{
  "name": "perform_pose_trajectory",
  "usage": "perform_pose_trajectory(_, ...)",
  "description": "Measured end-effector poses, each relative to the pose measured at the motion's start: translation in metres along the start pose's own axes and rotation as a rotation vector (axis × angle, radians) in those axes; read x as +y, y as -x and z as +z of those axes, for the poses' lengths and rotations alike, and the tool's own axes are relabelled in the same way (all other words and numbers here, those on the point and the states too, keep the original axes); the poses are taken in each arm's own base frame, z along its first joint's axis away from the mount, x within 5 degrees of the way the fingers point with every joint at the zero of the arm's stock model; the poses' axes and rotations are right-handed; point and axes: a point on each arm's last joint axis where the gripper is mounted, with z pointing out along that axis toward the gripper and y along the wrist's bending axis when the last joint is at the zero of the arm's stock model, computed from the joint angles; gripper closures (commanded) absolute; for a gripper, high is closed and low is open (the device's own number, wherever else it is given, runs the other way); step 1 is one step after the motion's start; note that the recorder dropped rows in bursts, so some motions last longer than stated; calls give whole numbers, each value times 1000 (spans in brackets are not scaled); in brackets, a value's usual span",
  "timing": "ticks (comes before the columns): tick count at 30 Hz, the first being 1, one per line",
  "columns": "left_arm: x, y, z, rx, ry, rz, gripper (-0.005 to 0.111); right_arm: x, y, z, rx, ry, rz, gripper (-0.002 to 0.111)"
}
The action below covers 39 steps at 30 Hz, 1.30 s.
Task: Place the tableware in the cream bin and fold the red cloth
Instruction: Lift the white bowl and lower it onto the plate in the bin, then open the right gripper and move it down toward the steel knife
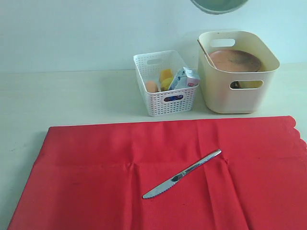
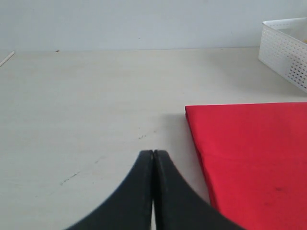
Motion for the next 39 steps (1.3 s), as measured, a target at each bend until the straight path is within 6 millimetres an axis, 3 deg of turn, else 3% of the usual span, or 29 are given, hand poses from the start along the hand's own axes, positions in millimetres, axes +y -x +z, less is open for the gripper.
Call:
perform_pose_trajectory(6, 0, 0, 0, 0, 0, 0, 107, -60, -18, 55, 58, -62, 170, 108)
perform_pose_trajectory(12, 0, 0, 0, 0, 0, 0, 107, -105, -45, 113, 106, -37, 349, 108)
perform_pose_trajectory(18, 0, 0, 0, 0, 0, 0, 107, -135, -55, 149, 129, -43, 442, 107)
perform_pose_trajectory(21, 0, 0, 0, 0, 0, 0, 107, -138, -60, 161, 155, -32, 471, 97)
perform_pose_trajectory(27, 0, 0, 0, 0, 0, 0, 107, -139, -61, 164, 169, -22, 485, 50)
perform_pose_trajectory(29, 0, 0, 0, 0, 0, 0, 107, -138, -61, 164, 176, -19, 487, 41)
perform_pose_trajectory(33, 0, 0, 0, 0, 0, 0, 107, -138, -59, 159, 182, -32, 466, 37)
perform_pose_trajectory(39, 0, 0, 0, 0, 0, 0, 107, -130, -40, 124, 145, -61, 405, 37)
